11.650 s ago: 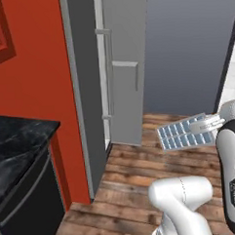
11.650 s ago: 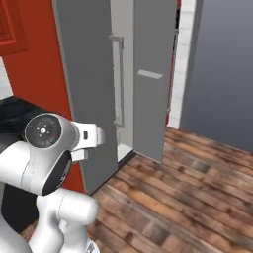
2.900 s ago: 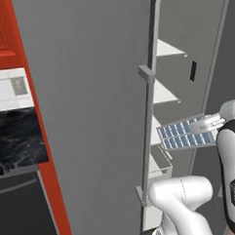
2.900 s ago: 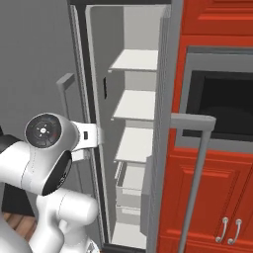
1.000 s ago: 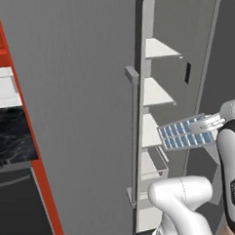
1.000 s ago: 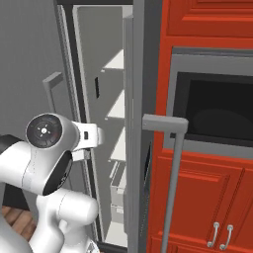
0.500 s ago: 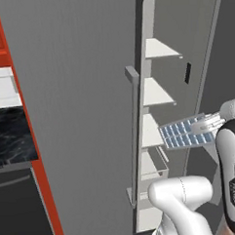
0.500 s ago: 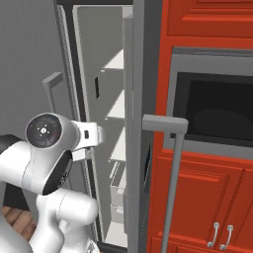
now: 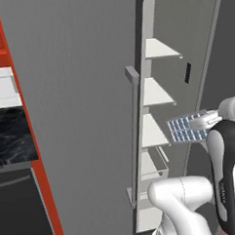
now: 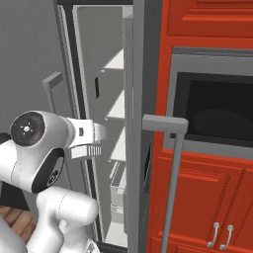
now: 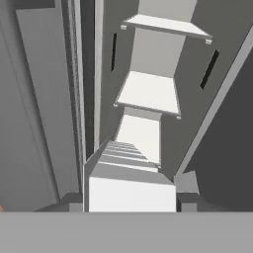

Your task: The ice cube tray has been filled with water. Take the tray and place it in the freezer to make ice. Close the freezer door after placing the tray.

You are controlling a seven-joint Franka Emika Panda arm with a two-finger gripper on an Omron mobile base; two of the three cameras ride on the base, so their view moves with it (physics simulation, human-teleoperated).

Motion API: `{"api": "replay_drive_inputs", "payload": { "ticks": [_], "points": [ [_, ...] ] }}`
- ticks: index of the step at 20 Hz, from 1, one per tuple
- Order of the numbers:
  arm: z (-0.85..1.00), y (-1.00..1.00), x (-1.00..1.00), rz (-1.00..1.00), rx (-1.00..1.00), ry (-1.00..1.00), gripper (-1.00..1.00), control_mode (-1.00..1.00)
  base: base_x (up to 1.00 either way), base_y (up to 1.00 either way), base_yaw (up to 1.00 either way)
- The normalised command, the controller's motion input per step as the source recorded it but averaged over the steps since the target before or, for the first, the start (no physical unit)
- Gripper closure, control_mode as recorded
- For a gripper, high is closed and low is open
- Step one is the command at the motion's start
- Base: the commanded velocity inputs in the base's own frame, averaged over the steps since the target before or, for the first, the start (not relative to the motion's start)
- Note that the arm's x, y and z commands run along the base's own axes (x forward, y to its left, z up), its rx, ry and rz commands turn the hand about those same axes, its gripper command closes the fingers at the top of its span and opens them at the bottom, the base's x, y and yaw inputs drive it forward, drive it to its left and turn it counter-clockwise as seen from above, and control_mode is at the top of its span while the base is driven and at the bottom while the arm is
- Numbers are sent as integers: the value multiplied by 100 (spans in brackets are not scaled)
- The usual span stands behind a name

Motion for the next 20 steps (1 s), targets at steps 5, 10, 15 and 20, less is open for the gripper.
{"api": "replay_drive_inputs", "payload": {
  "ticks": [5, 10, 15, 20],
  "points": [
    [0, 7, 0, -18, 0, 0, 100, -100, 0, 0, 0],
    [0, 17, -11, -15, 0, 0, 100, -100, 0, 0, 0],
    [2, 9, -10, -17, 9, 1, 100, -100, 0, 0, 0],
    [0, 0, -19, -15, 29, 0, 100, -100, 0, 0, 0]
  ]
}}
